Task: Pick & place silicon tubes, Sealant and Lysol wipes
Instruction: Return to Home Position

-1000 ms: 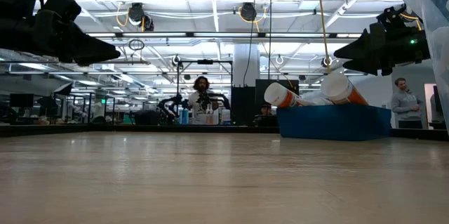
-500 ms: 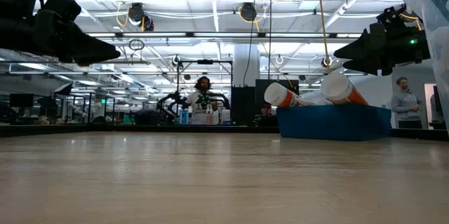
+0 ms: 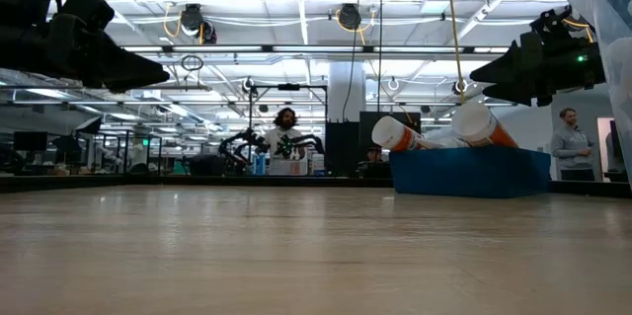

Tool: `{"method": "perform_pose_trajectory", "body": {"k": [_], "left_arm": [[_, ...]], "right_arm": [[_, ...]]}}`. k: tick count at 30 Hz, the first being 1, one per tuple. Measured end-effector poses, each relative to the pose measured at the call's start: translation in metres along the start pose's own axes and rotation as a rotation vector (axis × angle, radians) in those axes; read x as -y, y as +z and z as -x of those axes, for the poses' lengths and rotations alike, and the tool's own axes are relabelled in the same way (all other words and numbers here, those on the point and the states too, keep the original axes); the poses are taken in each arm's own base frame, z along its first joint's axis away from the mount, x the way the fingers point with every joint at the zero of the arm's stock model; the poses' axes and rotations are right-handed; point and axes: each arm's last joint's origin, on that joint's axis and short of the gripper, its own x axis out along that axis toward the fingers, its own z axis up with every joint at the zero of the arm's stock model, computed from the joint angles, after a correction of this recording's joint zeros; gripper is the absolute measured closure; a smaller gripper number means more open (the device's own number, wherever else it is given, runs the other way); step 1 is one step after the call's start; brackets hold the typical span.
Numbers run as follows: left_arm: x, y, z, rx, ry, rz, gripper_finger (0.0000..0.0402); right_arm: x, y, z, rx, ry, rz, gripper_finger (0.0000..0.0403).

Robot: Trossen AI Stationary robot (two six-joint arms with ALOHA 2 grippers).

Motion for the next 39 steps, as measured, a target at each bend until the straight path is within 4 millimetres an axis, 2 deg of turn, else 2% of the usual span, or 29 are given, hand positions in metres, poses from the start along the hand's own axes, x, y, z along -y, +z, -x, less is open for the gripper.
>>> {"method": "perform_pose_trajectory", "body": {"k": [9,27,39], "left_arm": [[0.0,0.0,0.0,0.0,0.0,0.0,0.0186],[0.0,0.0,0.0,0.0,0.0,0.0,0.021],[0.0,0.0,0.0,0.0,0.0,0.0,0.0188]], "right_arm": [[0.0,0.0,0.0,0.0,0.0,0.0,0.0009],[0.0,-0.0001,0.0,0.0,0.0,0.0,0.0009],[0.0,0.0,0.0,0.0,0.0,0.0,0.0009]]}}
